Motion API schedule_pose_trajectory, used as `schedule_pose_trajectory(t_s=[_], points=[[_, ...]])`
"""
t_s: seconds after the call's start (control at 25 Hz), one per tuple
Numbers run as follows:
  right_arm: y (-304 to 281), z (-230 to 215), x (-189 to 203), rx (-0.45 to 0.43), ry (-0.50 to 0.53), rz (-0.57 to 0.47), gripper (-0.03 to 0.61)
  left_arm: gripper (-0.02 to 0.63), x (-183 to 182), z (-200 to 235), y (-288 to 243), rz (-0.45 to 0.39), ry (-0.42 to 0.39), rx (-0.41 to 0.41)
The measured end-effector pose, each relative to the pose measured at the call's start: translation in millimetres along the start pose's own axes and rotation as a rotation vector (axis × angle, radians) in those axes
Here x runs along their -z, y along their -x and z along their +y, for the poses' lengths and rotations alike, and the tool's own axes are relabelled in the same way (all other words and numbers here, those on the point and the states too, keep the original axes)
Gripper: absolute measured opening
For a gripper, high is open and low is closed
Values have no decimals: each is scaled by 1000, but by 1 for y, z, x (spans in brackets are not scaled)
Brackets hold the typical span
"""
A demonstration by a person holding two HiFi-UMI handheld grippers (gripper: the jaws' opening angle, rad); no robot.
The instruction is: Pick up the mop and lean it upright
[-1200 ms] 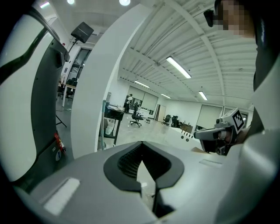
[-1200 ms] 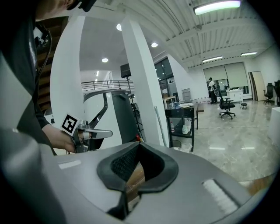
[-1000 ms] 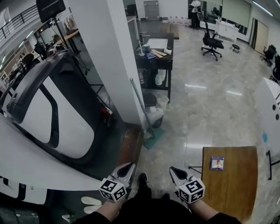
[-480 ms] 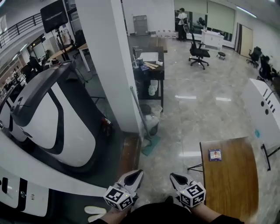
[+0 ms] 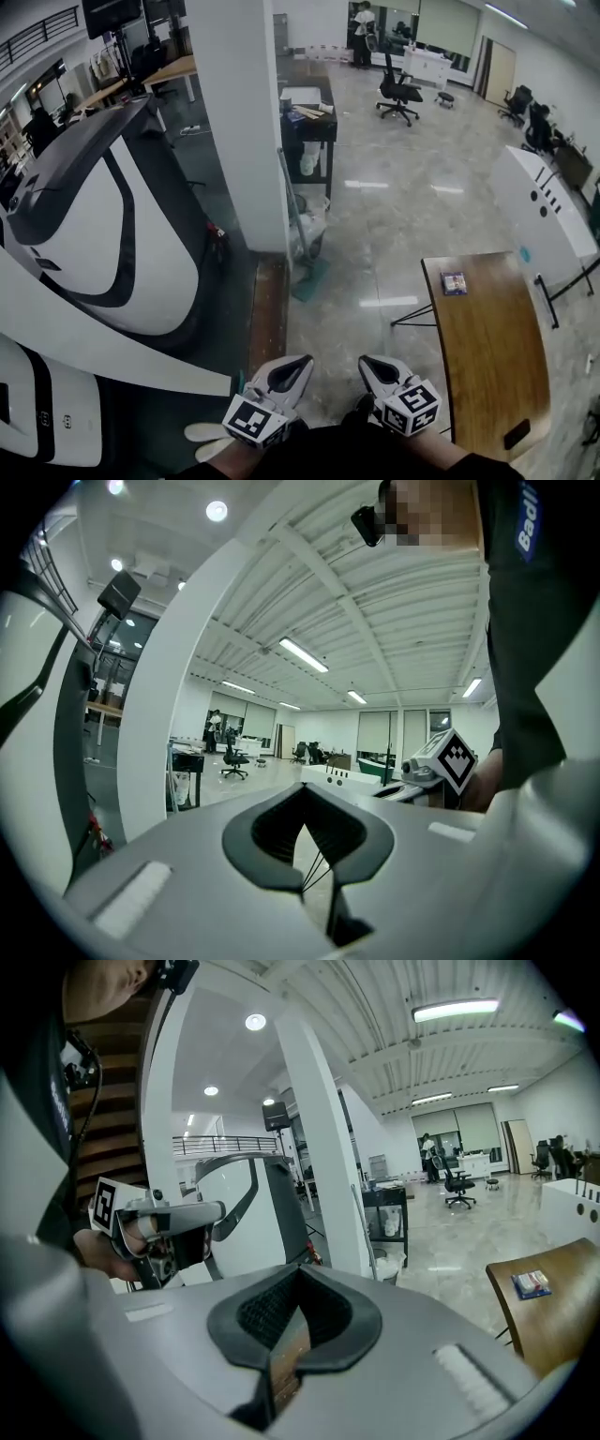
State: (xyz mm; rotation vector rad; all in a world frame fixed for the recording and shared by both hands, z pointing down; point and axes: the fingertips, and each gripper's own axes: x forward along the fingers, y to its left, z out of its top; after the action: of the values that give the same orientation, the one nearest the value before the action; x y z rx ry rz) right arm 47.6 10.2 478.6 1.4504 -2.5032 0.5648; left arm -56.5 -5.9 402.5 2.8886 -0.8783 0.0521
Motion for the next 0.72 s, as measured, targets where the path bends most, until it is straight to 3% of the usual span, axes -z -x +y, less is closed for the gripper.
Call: schedule_pose_trajectory(t_s=[0.32, 0.72], points=[[27, 32, -17, -35, 24, -44, 3, 20, -9, -37, 22, -24, 4, 32], [72, 25, -29, -72, 57, -117, 2, 20, -23, -86, 2, -23, -32, 44]])
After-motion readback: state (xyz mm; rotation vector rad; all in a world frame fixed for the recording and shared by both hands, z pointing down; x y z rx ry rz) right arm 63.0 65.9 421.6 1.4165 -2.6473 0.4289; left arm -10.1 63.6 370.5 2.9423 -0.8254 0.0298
